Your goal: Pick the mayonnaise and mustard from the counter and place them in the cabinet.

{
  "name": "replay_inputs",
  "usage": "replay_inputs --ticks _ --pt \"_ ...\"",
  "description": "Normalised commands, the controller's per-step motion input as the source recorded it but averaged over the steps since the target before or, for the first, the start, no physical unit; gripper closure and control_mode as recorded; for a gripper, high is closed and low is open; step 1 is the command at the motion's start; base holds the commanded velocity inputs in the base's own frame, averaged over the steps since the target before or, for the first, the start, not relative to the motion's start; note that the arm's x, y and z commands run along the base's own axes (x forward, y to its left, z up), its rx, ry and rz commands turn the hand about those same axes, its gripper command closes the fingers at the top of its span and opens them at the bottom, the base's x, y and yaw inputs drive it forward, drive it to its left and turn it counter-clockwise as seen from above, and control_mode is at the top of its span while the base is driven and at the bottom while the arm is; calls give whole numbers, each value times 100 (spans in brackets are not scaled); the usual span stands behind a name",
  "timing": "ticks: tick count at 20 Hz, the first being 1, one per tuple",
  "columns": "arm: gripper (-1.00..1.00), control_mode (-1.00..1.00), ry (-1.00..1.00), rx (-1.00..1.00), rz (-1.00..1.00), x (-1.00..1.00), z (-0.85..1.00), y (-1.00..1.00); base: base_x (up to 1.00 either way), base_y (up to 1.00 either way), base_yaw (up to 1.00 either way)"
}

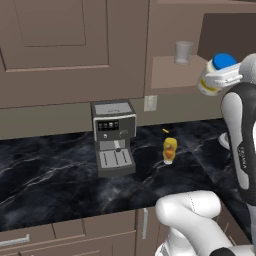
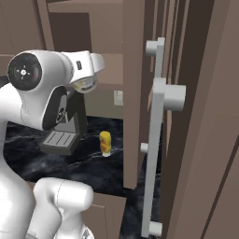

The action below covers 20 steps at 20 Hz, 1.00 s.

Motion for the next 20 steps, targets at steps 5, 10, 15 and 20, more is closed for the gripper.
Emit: replay_inputs --ticks 5,10,15,20 --pt "100 -100 1 0 0 48 -17 0 0 0 0" --pt "100 -100 0 0 2 44 0 0 0 0 0" --pt "100 -100 0 0 2 40 0 0 0 0 0" --pt "100 -100 2 0 3 23 -8 0 0 0 0"
